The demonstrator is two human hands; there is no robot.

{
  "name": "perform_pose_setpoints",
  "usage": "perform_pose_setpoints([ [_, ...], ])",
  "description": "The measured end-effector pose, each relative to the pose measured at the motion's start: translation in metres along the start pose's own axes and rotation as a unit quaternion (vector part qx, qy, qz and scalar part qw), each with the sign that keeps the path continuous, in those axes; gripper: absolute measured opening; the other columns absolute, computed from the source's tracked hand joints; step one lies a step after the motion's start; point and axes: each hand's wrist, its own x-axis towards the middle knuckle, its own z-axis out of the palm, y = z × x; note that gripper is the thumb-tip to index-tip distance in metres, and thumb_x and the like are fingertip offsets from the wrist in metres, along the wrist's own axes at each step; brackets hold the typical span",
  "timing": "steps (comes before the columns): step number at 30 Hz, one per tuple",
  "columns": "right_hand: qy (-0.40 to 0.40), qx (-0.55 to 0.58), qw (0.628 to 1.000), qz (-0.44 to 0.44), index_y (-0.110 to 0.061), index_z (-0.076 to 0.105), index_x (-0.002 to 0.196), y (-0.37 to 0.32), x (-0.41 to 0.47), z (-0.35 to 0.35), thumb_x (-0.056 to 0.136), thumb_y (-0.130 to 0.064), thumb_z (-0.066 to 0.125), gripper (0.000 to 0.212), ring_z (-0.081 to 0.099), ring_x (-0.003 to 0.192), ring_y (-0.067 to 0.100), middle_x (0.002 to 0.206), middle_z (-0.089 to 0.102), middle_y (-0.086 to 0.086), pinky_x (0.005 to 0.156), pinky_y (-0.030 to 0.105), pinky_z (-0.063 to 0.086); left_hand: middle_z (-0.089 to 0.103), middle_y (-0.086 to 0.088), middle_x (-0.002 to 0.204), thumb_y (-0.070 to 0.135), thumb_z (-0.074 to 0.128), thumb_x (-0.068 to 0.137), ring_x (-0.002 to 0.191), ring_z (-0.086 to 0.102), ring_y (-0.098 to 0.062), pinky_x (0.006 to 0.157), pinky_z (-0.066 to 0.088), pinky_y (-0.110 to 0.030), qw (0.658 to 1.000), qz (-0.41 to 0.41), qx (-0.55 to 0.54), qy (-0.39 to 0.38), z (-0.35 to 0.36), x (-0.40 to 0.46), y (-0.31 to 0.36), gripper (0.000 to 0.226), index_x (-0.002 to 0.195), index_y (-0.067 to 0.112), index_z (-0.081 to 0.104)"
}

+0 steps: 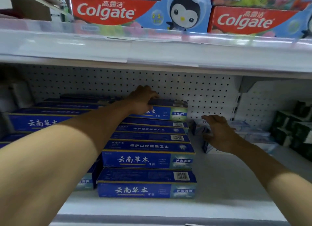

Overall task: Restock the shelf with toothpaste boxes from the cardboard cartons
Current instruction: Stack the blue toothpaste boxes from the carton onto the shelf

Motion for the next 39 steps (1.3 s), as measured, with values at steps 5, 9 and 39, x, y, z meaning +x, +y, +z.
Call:
perform_pose_setpoints([
  [5, -0.02, -0.033, 0.999, -0.008, -0.012, 0.029, 0.145, -0.008, -0.005, -0.001, 0.083, -0.024, 0.067, 0.075, 0.027, 0.133, 0.036, 0.145, 0.032, 0.015, 0.105, 0.043, 0.034, 0.033, -0.012, 0.141, 0.022, 0.06, 0.09, 0.129, 0.029, -0.03, 0.1, 0.039, -0.042, 1.0, -0.022, 0.021, 0.003, -0.011, -0.018, -0.006, 0.059, 0.143, 0.023, 0.035],
  [9, -0.047, -0.061, 0.997, -0.007, -0.015, 0.021, 0.148, -0.026, -0.017, -0.011, 0.085, -0.027, 0.064, 0.077, 0.021, 0.135, 0.031, 0.148, 0.026, 0.01, 0.108, 0.036, 0.028, 0.036, -0.013, 0.137, 0.025, 0.061, 0.09, 0.125, 0.031, -0.03, 0.099, 0.039, -0.04, 0.999, -0.014, 0.042, -0.007, -0.02, -0.038, -0.009, 0.06, 0.143, 0.022, 0.033],
  [39, -0.122, -0.012, 0.96, -0.251, -0.013, 0.021, 0.147, -0.332, -0.212, 0.021, 0.089, -0.028, 0.062, 0.073, 0.019, 0.135, 0.029, 0.148, 0.027, 0.009, 0.108, 0.042, 0.029, 0.036, -0.01, 0.139, 0.03, 0.067, 0.083, 0.13, 0.03, -0.03, 0.106, 0.034, -0.042, 0.964, -0.242, 0.04, -0.098, -0.031, -0.472, -0.079, 0.066, 0.141, 0.024, 0.036],
])
